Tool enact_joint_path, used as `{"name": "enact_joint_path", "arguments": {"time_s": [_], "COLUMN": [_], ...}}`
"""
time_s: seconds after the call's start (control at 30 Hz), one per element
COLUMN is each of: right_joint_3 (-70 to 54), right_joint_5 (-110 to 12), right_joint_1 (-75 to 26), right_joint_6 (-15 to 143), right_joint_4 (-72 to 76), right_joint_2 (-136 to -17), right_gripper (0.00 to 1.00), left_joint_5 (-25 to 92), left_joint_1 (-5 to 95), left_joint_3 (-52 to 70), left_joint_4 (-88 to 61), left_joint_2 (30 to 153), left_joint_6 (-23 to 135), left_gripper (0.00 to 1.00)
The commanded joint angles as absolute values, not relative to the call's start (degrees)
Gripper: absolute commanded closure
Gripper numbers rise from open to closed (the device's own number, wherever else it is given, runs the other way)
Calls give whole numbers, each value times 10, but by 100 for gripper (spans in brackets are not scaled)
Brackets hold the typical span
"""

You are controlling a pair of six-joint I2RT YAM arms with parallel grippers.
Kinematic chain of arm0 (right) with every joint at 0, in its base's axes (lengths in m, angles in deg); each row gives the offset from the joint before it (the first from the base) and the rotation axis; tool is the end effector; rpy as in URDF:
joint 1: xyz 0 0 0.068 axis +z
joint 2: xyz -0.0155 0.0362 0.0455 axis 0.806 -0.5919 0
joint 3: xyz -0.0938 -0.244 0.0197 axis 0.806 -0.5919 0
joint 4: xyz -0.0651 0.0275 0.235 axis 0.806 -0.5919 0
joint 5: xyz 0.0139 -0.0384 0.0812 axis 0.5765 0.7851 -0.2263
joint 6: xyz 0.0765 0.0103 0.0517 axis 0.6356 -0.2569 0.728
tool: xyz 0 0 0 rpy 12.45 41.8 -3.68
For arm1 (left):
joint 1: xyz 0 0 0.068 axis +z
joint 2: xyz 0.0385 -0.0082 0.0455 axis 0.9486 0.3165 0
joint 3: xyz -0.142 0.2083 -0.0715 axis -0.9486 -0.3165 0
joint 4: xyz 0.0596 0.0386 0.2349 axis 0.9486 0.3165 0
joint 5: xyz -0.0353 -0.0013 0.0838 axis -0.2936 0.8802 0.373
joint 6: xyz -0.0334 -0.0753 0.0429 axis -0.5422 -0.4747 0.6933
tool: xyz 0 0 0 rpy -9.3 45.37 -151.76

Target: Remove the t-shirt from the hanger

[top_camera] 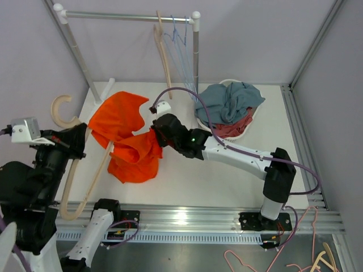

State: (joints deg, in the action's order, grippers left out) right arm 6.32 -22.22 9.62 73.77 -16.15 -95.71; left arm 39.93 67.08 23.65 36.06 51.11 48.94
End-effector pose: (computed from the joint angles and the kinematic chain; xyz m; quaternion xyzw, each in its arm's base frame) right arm 0.2196 0.3750 0.3082 -0.2571 0.8123 0.2120 0.4787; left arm 0.0613 -0.0072 0.4866 -0.0746 0.6742 -0.1591 0.7173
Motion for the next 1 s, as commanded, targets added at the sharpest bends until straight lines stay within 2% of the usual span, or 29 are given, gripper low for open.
{"name": "enact_joint_path", "arguments": {"time_s": [0.0,0.17,0.3,0.5,0.73,0.87,0.97], "right_joint_3": [86,64,23,-74,-95,-79,-43], "right_joint_5": [-129,24,78,64,68,28,6], "right_joint_1": [86,57,19,-66,-117,-118,-117], "right_joint_6": [751,784,806,830,827,799,759], "right_joint_4": [-225,-214,-250,-247,-268,-228,-179], "right_joint_2": [-985,-945,-894,-780,-679,-630,-610], "right_gripper": [100,100,100,100,100,100,100], "left_joint_5": [414,381,308,151,8,9,49], "left_joint_1": [673,668,668,644,638,637,638], "left_joint_3": [277,169,125,132,38,39,51], "left_joint_4": [465,456,439,447,318,275,290], "left_joint_2": [521,451,407,396,330,322,361], "left_joint_6": [547,525,507,478,465,451,457], "left_gripper": [99,99,99,100,99,99,99]}}
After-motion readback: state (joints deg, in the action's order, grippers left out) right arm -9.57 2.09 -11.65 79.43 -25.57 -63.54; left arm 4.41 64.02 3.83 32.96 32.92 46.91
